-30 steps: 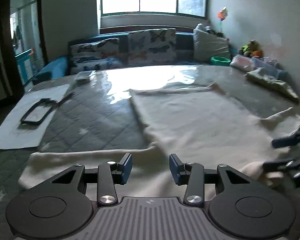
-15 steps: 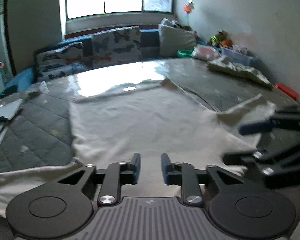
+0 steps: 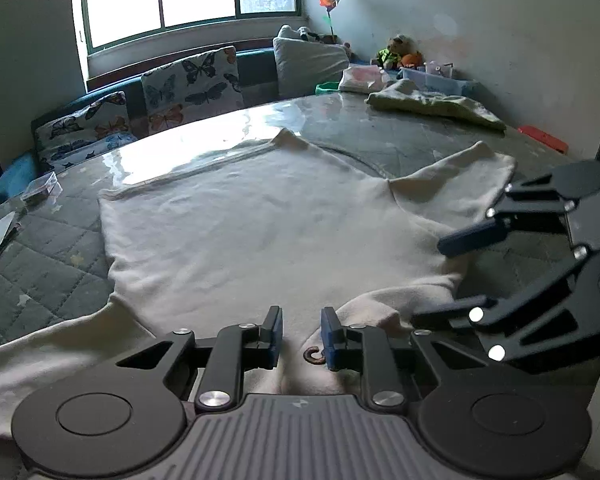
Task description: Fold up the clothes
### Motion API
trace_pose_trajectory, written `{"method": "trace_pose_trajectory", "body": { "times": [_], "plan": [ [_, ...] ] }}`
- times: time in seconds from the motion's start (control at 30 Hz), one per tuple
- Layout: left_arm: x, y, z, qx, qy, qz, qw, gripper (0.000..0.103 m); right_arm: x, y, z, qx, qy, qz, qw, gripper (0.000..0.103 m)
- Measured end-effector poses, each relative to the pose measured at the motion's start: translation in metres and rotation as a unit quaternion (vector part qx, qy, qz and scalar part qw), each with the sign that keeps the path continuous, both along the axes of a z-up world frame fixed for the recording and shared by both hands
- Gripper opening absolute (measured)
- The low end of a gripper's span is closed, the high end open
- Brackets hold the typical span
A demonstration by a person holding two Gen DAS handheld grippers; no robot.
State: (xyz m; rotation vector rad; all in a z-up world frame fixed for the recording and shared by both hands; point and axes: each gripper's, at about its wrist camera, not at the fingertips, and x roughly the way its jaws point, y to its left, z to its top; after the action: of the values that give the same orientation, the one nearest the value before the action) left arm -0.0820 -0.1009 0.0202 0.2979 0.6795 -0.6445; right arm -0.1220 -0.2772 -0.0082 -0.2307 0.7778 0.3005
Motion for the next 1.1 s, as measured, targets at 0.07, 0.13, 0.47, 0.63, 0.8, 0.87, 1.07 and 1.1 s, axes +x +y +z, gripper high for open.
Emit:
{"method": "trace_pose_trajectory", "body": {
  "times": [0.07,0.13,0.47,0.63,0.8,0.87,1.07,1.1],
  "plan": [
    [0.0,0.0,-0.002,0.006,0.004,0.002,1.0,0.025,-0.004,-0.002,-0.001,0.005,0.003,0.001,1.0,0.062],
    [0.0,0.001,0.001,0.003,0.006,0.006,1.0,0.025,-0.008,-0.005,0.0,0.013,0.004,-0.002,1.0,0.062],
    [0.009,-0.002,0.027,-0.041,0.022,0.022,0.9987,0.029,-0.005,-0.041,0.015,0.075,-0.011,-0.063,0.995,0.064],
    [0.02,-0.015,0.031,-0.049,0.022,0.023,0.9983,0.032,-0.007,-0.054,0.018,0.107,0.001,-0.073,0.992,0.065],
    [0.028,-0.03,0.014,-0.03,0.044,0.016,0.9984,0.032,-0.012,-0.054,0.023,0.105,-0.009,-0.075,0.992,0.065],
    [0.026,-0.032,0.005,-0.019,0.051,0.012,0.9984,0.032,-0.012,-0.052,0.025,0.097,-0.02,-0.08,0.992,0.065],
    [0.017,-0.027,0.005,-0.02,0.051,0.014,0.9984,0.033,-0.001,-0.047,0.01,0.077,-0.01,-0.079,0.994,0.065],
    [0.017,-0.026,0.006,-0.02,0.051,0.015,0.9984,0.035,0.0,-0.046,0.007,0.075,-0.004,-0.079,0.994,0.065]
  ]
}}
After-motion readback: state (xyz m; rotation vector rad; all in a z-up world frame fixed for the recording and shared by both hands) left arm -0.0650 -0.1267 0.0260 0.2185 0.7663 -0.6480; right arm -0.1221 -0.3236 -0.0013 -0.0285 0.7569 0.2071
